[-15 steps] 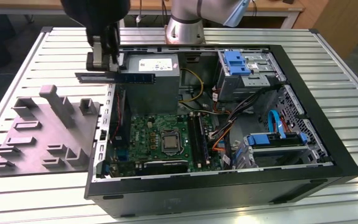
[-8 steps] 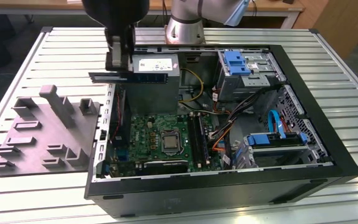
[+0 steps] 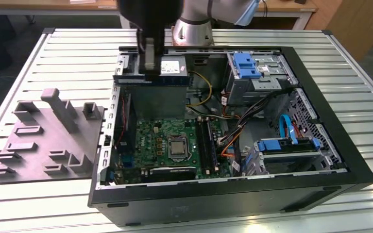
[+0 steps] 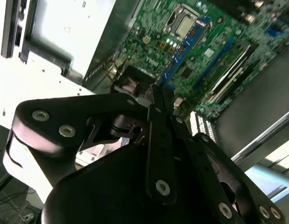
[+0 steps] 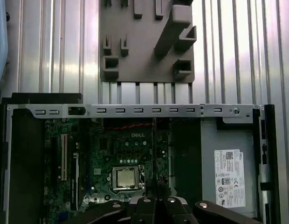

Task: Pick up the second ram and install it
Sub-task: 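Pick up the second ram and move it above second insertion slot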

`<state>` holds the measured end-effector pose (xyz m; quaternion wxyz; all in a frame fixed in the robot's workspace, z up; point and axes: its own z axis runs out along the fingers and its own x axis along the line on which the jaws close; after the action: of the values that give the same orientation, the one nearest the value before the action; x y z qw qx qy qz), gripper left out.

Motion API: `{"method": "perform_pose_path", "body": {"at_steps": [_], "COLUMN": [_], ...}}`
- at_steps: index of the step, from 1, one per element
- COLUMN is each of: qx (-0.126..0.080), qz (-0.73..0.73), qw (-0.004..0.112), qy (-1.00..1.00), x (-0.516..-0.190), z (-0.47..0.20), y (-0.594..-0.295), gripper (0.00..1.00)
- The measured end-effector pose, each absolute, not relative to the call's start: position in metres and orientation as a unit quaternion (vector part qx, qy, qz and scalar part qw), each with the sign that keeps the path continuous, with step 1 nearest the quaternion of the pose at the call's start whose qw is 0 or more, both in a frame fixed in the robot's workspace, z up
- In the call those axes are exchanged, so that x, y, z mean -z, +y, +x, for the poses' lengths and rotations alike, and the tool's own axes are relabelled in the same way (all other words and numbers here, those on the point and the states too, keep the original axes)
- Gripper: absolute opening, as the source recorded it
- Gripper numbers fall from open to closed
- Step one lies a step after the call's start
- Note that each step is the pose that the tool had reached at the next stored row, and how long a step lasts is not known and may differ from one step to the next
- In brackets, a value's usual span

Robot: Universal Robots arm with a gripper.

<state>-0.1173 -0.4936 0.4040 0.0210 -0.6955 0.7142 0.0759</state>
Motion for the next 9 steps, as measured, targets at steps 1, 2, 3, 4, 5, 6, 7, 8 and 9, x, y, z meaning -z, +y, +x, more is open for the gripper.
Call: {"method": "perform_pose_path", "body": {"at_steps": [1,2,3,4,5,6,7,8,9], "qx": [-0.076,-0.076,-0.076,-0.076,-0.076,-0.076,-0.076,-0.076,-0.076], "qz": [-0.696,-0.696,-0.696,-0.696,-0.696,-0.696,-0.696,-0.696,-0.696], "qw": [0.021,0.021,0.021,0.021,0.021,0.021,0.021,0.021,0.021], "qy": [0.714,0.714,0.714,0.714,0.714,0.714,0.714,0.714,0.714], "x": [-0.404,-0.404,-0.403,-0.403,-0.403,-0.403,-0.402,-0.402,-0.401], "z": [-0.113,-0.108,-0.104,-0.099,-0.095,-0.09,-0.086,-0.083,-0.081], "y": [-0.494,-0.494,-0.494,-0.494,-0.494,-0.494,-0.494,-0.494,-0.494], "gripper": [0.11,0.11,0.11,0.11,0.11,0.11,0.11,0.11,0.11]}}
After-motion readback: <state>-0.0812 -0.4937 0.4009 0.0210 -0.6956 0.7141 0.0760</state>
